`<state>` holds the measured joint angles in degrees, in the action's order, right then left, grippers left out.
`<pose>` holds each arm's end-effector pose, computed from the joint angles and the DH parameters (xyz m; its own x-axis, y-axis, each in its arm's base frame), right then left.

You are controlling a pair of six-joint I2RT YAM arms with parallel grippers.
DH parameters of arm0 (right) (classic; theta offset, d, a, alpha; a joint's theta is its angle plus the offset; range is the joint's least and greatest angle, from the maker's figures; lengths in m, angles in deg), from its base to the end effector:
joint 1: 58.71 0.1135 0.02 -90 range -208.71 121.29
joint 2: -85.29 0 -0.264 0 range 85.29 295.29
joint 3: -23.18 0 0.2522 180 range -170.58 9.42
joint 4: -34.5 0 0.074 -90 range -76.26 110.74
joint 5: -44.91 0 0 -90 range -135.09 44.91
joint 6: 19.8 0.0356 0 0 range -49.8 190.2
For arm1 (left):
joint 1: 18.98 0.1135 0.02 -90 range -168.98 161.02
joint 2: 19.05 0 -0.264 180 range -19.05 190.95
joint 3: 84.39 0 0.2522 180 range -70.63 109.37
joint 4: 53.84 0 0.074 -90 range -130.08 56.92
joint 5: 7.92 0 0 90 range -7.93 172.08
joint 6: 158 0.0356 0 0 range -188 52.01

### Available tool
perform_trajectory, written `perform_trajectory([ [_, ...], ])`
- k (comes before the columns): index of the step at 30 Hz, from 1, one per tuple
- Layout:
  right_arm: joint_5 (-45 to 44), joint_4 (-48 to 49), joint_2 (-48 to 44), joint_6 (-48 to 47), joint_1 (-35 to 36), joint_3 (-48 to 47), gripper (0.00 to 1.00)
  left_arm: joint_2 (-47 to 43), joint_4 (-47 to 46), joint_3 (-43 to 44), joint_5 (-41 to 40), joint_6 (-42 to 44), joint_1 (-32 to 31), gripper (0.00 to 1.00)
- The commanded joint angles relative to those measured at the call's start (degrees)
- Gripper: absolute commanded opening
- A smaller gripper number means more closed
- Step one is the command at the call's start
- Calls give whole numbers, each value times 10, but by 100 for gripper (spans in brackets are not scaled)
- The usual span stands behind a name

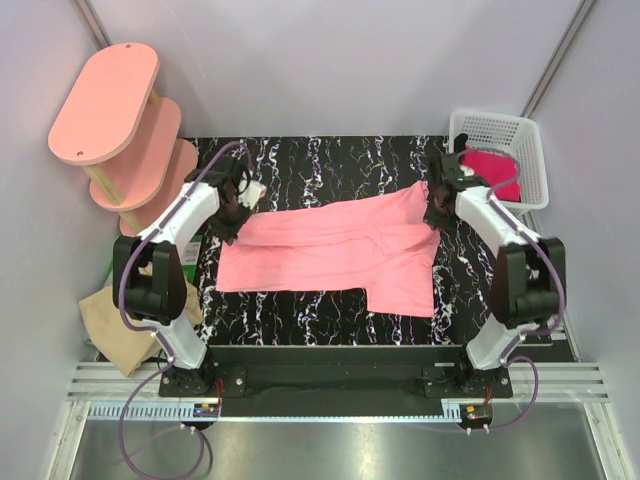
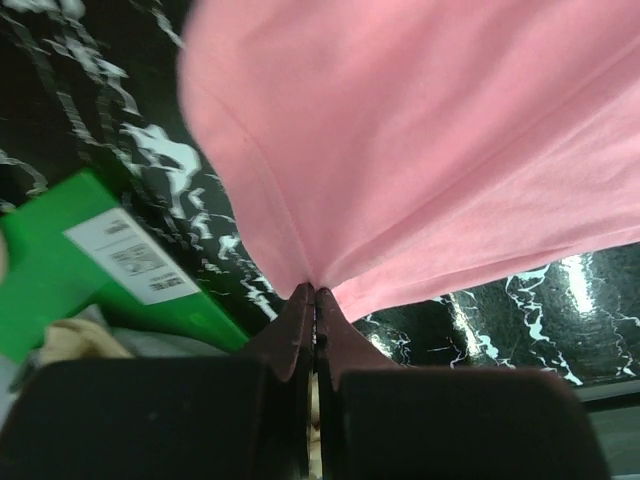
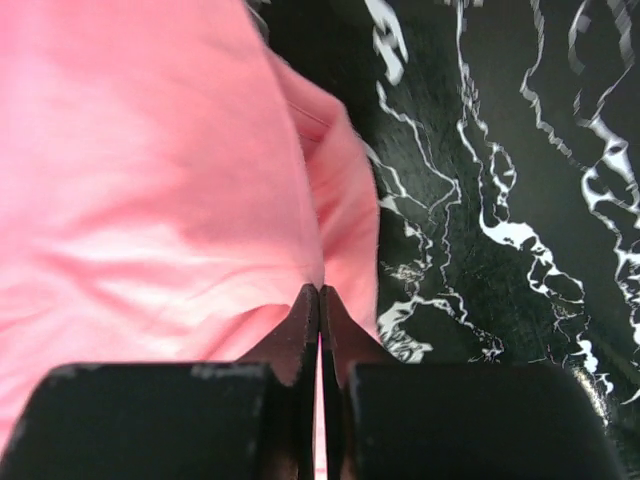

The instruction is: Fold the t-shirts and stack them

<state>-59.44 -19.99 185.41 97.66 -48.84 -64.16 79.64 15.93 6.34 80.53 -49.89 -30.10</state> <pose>0.3505 0.0520 0.2175 -0.8394 0.3074 -0.4483 0.3554 0.9344 -0.0247 0.3269 -0.0633 0.2325 -0.8531 0.4844 -0.1938 0.4759 0.8747 0.0912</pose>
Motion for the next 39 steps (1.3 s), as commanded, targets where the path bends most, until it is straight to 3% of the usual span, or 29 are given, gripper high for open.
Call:
perform_trajectory([
  [1,18,1,-169,5,4,-84,0,-69,60,138,-13,2,8,0],
  [6,77,3,-327,-13,4,-140,0,-135,134,259,-16,-5,9,0],
  [11,166,-8,-443,-31,4,-188,0,-261,154,274,-41,-16,8,0],
  [14,172,-39,-522,-38,4,-222,0,-322,155,269,-70,-19,8,0],
  [20,183,-118,-577,-44,4,-314,0,-418,199,310,-98,-8,8,0],
  [24,180,-138,-574,-32,3,-349,0,-424,217,335,-101,-7,8,0],
  [29,146,-138,-521,-25,4,-365,0,-403,180,307,-107,-4,8,0],
  [35,86,-135,-399,-26,3,-322,0,-340,54,163,-132,23,8,0],
  [39,56,-104,-299,-38,3,-307,0,-246,-27,143,-158,48,10,0],
])
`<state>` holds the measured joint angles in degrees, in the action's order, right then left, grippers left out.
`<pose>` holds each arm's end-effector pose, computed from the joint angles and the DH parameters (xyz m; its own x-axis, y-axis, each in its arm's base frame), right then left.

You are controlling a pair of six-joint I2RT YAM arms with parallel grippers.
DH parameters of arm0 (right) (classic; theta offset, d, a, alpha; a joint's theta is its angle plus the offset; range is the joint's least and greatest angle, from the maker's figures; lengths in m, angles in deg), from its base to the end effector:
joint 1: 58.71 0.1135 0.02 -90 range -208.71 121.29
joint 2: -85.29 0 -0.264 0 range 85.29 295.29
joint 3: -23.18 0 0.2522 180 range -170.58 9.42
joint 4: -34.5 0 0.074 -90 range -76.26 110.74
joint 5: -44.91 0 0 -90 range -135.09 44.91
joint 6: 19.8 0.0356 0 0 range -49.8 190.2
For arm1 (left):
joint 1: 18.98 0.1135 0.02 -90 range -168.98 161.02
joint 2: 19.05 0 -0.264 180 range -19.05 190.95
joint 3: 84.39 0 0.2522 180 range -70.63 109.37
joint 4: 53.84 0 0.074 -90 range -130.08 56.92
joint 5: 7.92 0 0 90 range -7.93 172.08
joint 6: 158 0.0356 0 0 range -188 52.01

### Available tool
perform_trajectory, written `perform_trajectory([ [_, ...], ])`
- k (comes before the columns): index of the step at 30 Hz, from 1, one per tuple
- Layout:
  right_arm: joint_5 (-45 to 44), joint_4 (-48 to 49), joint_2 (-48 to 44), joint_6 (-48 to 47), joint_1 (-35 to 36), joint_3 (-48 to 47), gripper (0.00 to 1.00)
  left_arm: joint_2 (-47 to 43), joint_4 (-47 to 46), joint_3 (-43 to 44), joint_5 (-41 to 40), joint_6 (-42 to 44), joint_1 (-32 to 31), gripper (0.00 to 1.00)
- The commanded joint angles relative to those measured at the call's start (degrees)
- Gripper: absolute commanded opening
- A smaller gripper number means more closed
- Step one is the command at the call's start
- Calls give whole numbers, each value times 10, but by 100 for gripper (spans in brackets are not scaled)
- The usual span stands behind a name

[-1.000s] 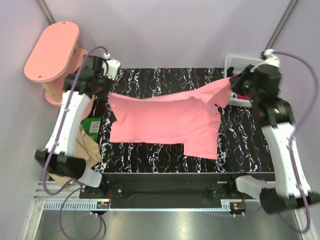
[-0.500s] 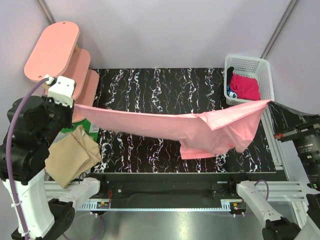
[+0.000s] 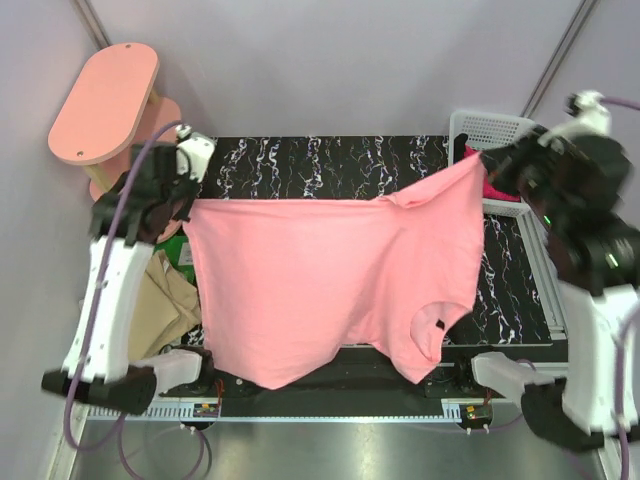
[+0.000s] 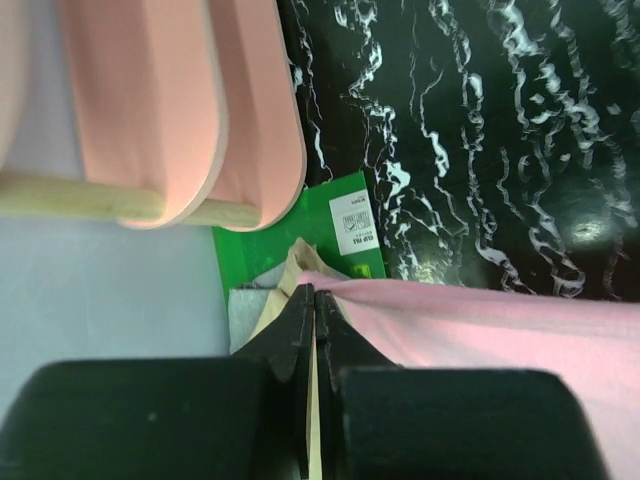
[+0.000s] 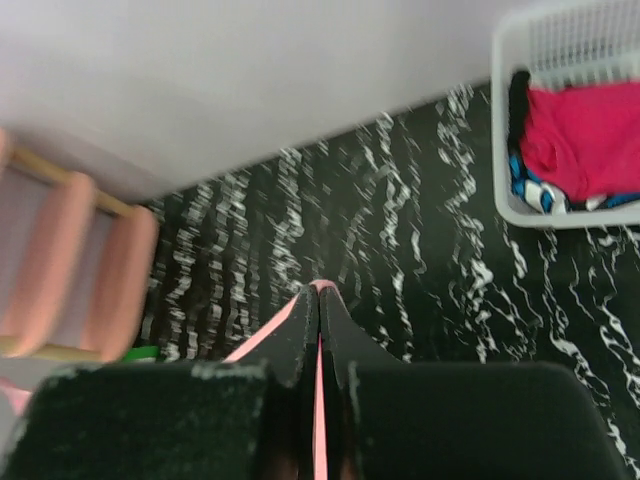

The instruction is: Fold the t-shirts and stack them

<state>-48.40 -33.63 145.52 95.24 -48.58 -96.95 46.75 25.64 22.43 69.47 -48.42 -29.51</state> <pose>0.1222 0.0198 0.5452 -0.1782 0.3974 -0.9002 -0.0485 0.9102 0.4114 0.1855 -0.0266 0.4522 -0.5727 0.4391 -0.6923 0.2146 0.8953 0.3903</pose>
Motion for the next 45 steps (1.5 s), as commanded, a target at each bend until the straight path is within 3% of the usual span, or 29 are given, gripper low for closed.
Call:
perform_trajectory([
  [1,-57,38,118,-13,1,25,0,108,-138,-18,-62,39,5,0],
  [9,-61,89,307,-26,-13,13,0,359,-203,84,-115,84,19,0],
  [19,-45,106,442,-25,-20,-57,0,535,-206,230,-140,105,20,0],
  [29,-38,101,443,-22,-20,-50,0,554,-220,223,-142,107,19,0],
  [38,-24,91,366,-10,-20,6,0,469,-270,110,-137,121,20,0],
  [45,-16,68,349,-7,-21,-6,0,438,-272,72,-132,121,19,0],
])
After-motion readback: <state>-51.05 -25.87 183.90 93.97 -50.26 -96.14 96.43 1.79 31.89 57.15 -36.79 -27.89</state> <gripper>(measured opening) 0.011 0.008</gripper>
